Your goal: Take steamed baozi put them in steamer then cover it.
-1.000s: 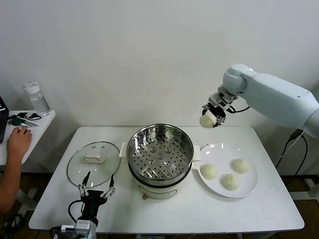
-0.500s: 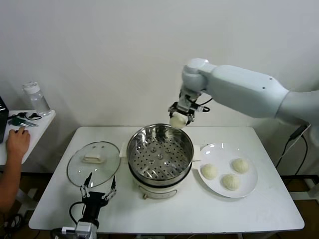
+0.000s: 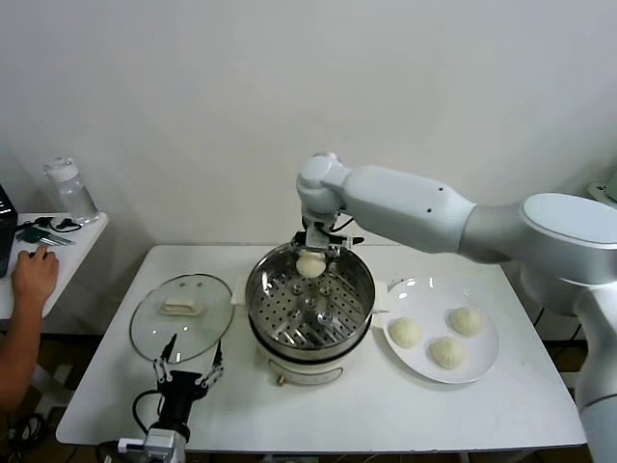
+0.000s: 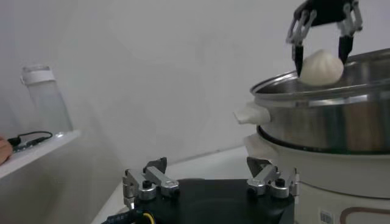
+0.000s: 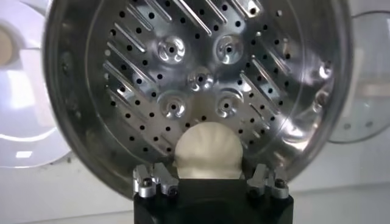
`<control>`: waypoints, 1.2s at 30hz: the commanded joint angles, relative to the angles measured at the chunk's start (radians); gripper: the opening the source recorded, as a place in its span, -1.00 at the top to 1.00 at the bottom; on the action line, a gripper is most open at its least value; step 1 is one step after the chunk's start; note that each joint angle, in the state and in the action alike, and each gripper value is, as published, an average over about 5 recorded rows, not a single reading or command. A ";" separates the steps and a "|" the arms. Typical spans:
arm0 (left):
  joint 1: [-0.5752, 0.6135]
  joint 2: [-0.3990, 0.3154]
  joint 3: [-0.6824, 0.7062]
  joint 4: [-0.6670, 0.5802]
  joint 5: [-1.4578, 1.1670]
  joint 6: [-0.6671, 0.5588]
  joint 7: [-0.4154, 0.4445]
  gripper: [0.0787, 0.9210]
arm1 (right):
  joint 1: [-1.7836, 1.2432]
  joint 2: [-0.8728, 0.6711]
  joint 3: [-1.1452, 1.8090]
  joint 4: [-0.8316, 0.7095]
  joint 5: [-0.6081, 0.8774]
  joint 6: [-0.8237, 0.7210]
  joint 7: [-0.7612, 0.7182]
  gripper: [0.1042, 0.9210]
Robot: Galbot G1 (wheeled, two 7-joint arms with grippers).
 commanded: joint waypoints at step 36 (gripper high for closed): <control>0.039 0.002 0.007 -0.010 -0.002 -0.011 -0.002 -0.77 | 0.386 -0.637 -0.281 0.428 0.829 -0.816 0.169 -0.76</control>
